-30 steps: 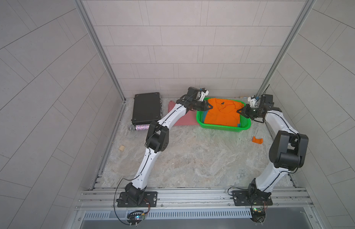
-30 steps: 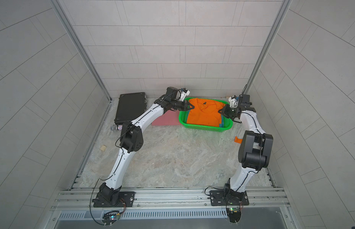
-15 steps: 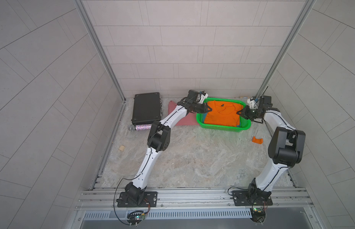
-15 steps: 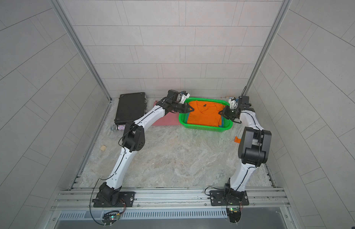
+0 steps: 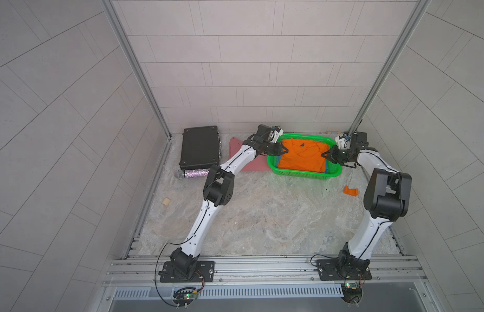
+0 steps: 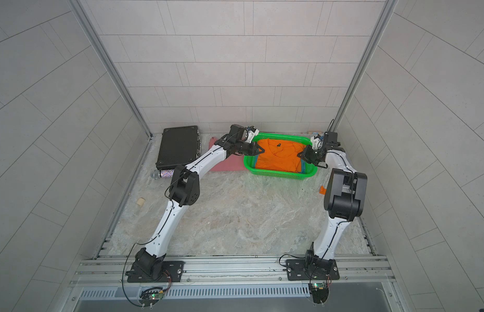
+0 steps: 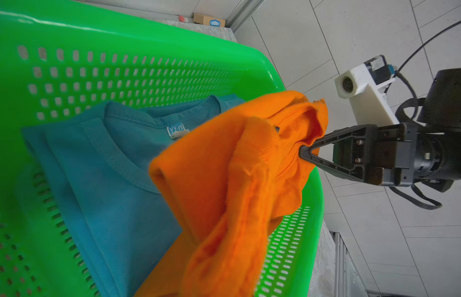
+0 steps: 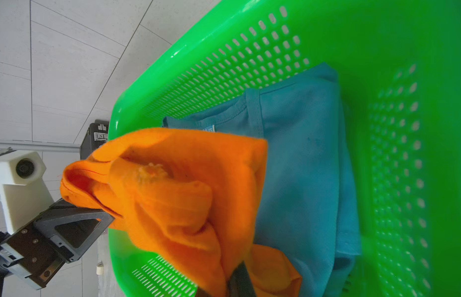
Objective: Put the folded t-shirts into the basket
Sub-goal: Place the T-shirt in the bin.
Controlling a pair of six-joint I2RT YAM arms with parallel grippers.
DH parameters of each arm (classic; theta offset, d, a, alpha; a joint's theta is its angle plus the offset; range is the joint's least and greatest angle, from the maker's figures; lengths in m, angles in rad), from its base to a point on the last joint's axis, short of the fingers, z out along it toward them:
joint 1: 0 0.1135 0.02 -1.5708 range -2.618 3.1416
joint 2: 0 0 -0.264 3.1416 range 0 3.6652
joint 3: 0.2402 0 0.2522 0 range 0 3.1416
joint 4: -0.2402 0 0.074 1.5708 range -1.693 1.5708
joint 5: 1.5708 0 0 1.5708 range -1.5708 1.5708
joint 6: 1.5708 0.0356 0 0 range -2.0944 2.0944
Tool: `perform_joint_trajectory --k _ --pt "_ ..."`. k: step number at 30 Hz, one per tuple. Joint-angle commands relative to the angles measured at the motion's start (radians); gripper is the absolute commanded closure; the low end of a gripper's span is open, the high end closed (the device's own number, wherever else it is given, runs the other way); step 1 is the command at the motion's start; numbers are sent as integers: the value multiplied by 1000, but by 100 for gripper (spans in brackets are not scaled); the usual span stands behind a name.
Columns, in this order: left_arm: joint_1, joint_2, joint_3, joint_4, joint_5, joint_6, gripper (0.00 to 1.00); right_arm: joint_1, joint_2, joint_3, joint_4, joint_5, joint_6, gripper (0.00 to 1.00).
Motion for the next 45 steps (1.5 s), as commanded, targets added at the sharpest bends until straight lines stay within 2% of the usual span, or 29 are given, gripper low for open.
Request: perform_joint_trajectory --k 1,2,4,6,7,12,15,21,24,33,40,45 --pt "3 42 39 3 -25 20 100 -7 26 32 7 13 -14 100" --pt "5 48 43 4 -32 20 100 -8 36 38 7 14 -14 100" --pt "6 61 55 -1 -53 17 89 -8 56 50 8 17 -12 89" --pt "7 69 63 -6 -79 19 71 -13 76 66 3 17 -9 68" --pt "8 72 65 -10 -88 23 65 -15 83 75 -1 17 -7 59" --pt "15 67 74 -34 -144 40 60 -15 85 111 -28 31 -15 43" --pt "19 53 73 -57 -195 52 54 -16 66 130 -58 59 -29 39" --pt "30 -5 45 -90 -267 80 26 -16 -31 125 -87 101 -27 38" --pt "33 -44 26 -108 -293 97 20 -11 -93 117 -90 114 -25 36" --pt "27 -174 -22 -122 -264 104 17 68 -263 97 -139 200 -55 35" --pt "7 -293 -36 -158 -220 90 17 187 -335 80 -250 373 -49 35" --pt "17 -425 -113 -236 -264 170 17 286 -396 13 -316 444 -11 35"
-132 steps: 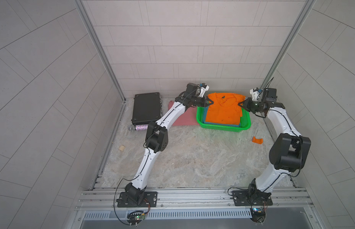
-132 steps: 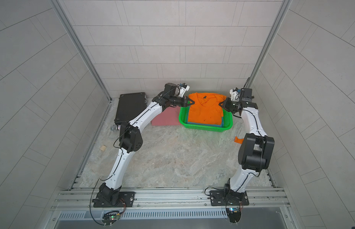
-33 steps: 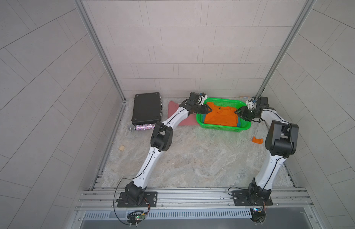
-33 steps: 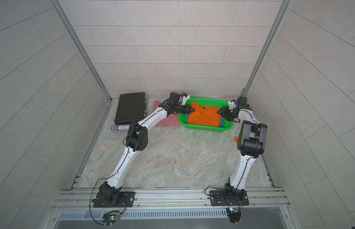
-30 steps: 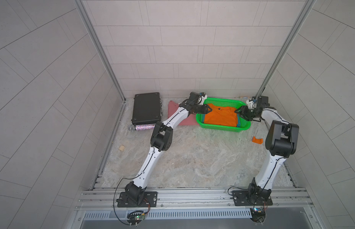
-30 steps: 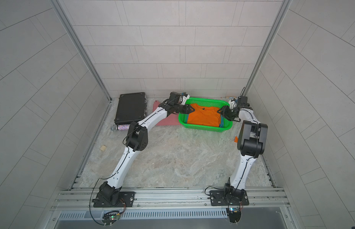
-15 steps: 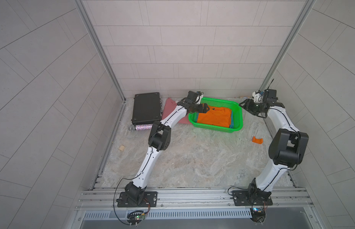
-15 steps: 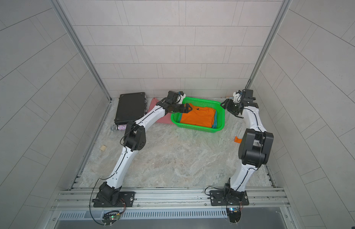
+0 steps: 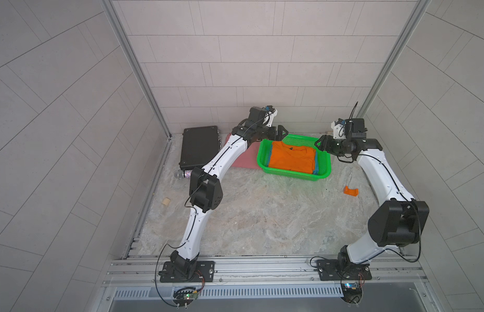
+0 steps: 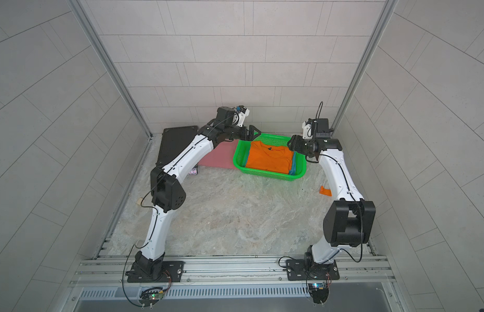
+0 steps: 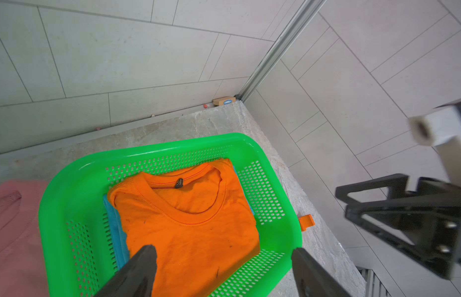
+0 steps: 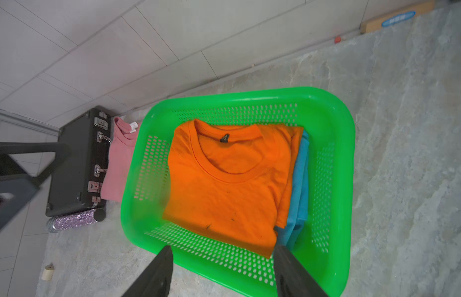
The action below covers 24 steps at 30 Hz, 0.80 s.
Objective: Put the folded t-shirts into the basket
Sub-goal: Place the T-shirt in the bin, then move the bin to the center of the board.
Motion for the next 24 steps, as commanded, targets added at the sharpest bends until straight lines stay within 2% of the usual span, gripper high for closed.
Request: perform_joint_trajectory --k 1,4,6,8,11,14,17,21,23,24 --pt "10 -101 -71 -85 -23 73 17 71 -47 -37 -74 72 28 35" --pt "47 -207 -198 -87 -40 78 17 160 -47 -39 -63 69 25 34" --pt "73 -280 -288 -85 -69 78 16 225 -41 -42 -26 57 -34 30" --pt "99 -367 -396 -91 -108 107 14 286 -24 -19 -2 18 -163 30" --pt "132 -480 -516 -110 -164 144 1 338 5 16 14 -4 -371 31" --pt "184 -587 -634 -135 -177 157 0 347 9 10 61 -64 -546 30" --pt "264 -675 -739 -171 -131 176 0 347 9 -25 137 -85 -643 26" --pt "365 -757 -856 -209 -79 209 0 355 79 -10 129 -119 -735 18" --pt "406 -794 -906 -224 -52 221 0 365 128 31 74 -115 -762 1" --pt "423 -811 -932 -226 -40 225 0 376 159 52 46 -110 -784 0"
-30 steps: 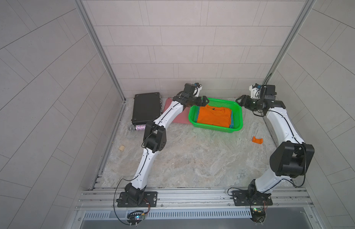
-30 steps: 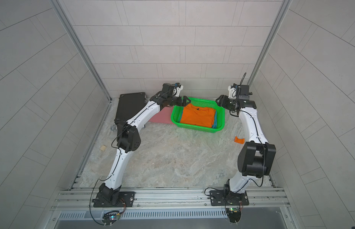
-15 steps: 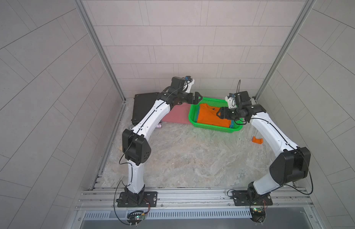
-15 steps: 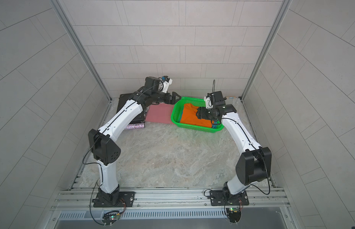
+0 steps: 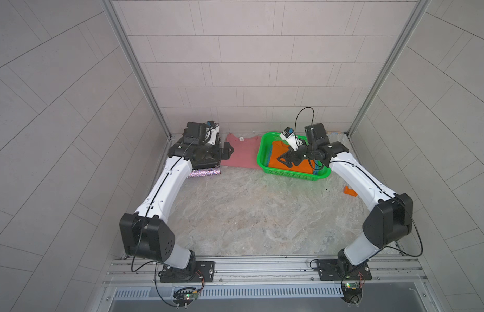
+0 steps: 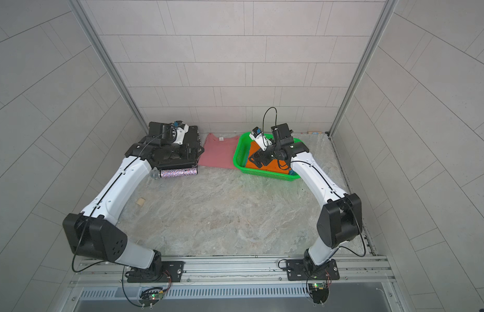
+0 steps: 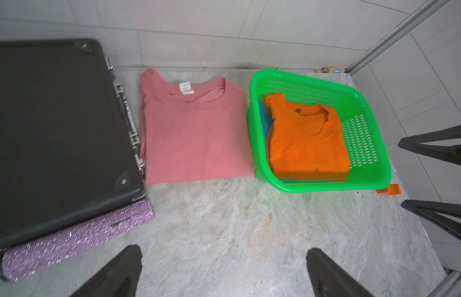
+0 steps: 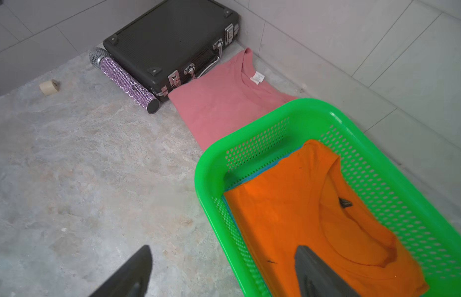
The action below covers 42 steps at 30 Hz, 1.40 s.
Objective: Put the folded t-shirts into the basket
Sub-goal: Move the bin to the center of the board.
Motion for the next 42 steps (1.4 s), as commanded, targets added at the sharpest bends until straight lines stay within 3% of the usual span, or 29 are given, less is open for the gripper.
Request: perform_joint_trajectory --k 1,6,13,17,26,29,34,38,42 --pt "58 -53 -74 -53 71 44 0 35 97 56 -81 -12 -144 0" --pt "122 -110 -151 -83 86 81 0 107 217 126 -146 64 -225 1" --pt "149 -142 -206 -119 90 160 0 112 345 238 -223 89 -314 10" --pt "156 -143 -228 -103 115 155 0 115 361 236 -260 120 -377 25" --pt "159 -143 -241 -83 131 121 1 107 373 237 -307 180 -497 43" --pt "159 -148 -246 -78 135 118 1 108 376 226 -322 185 -555 59" --pt "158 -155 -258 -69 153 102 1 108 394 230 -314 221 -546 63" --pt "159 -155 -260 -66 170 96 1 113 404 234 -364 228 -617 84" --pt "159 -161 -263 -66 179 93 1 115 379 220 -396 255 -640 86"
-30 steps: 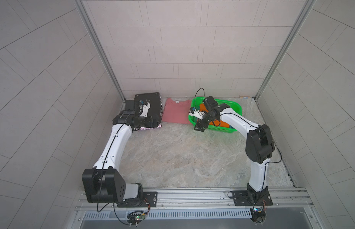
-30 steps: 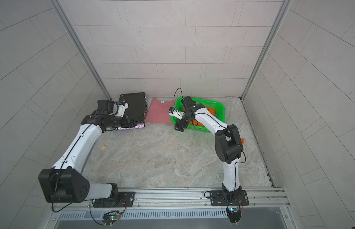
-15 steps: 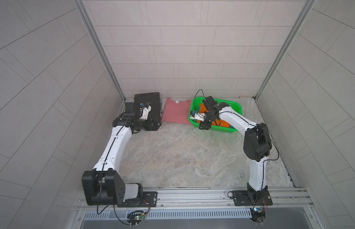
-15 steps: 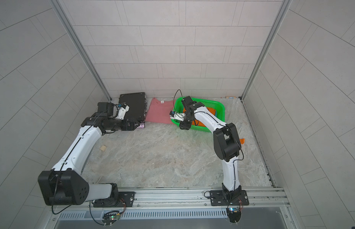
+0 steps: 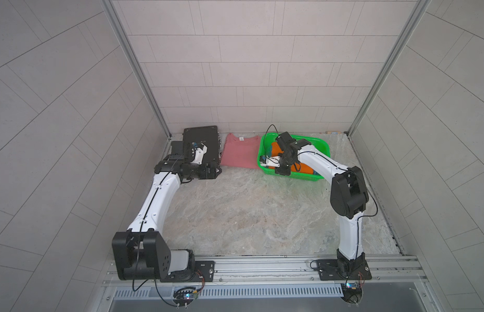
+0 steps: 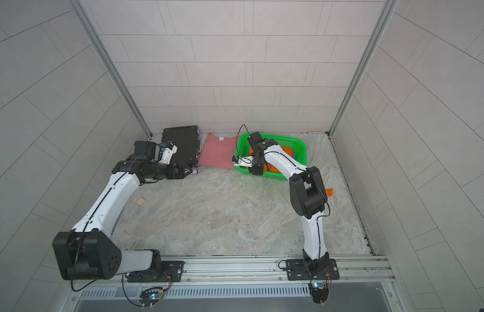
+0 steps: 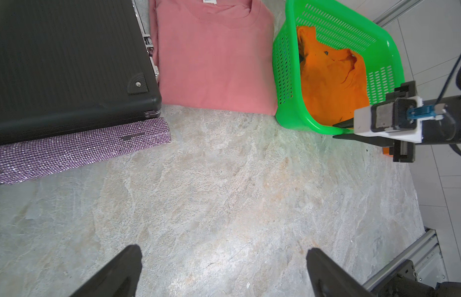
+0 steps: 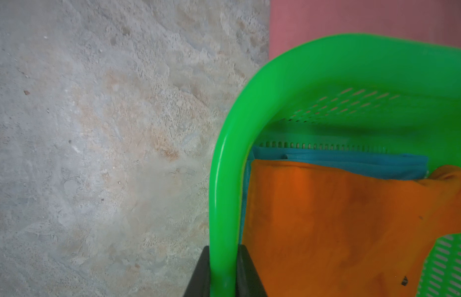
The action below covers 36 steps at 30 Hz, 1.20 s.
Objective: Put the folded t-shirts into the basket
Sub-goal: Move the bin to the center of the board.
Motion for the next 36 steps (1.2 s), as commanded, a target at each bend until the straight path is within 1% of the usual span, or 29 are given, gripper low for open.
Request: perform_joint_trajectory --k 1,5,8,11,16,18,19,21,22,26,27,28,29,33,34,36 --pt "8 -28 -12 7 31 -7 1 5 -11 -16 -109 26 -43 87" --pt "8 -30 -10 2 42 -12 1 1 -67 -57 -173 93 -21 90" --pt "7 -30 -21 9 50 -16 1 -7 -133 -141 -164 149 -9 90" --pt "7 -30 -31 21 69 -32 1 -37 -181 -215 -154 182 -10 90" --pt "7 -44 -46 35 76 -37 1 -40 -283 -338 -77 179 -103 89" --pt "8 -48 -48 36 63 -35 0 -37 -321 -368 -36 179 -123 86" --pt "7 -52 -50 36 58 -30 0 -35 -344 -386 -17 173 -135 83" --pt "8 -62 -59 43 46 -26 0 -29 -388 -420 18 154 -156 73" --pt "8 -67 -63 46 43 -25 0 -23 -411 -434 35 150 -160 65" --pt "8 -73 -63 47 41 -26 0 -11 -479 -441 52 134 -144 51" --pt "7 -74 -64 46 42 -25 0 -8 -497 -442 59 136 -138 39" --pt "8 -75 -63 46 42 -24 0 -4 -517 -444 70 146 -131 5" --pt "9 -77 -64 47 43 -24 0 -1 -538 -446 83 155 -120 1" --pt "21 -91 -80 53 70 -23 0 25 -608 -445 216 212 -13 0" --pt "26 -94 -82 55 69 -22 0 39 -627 -447 284 268 22 0" --pt "38 -101 -74 52 47 -14 0 59 -646 -461 475 488 166 0"
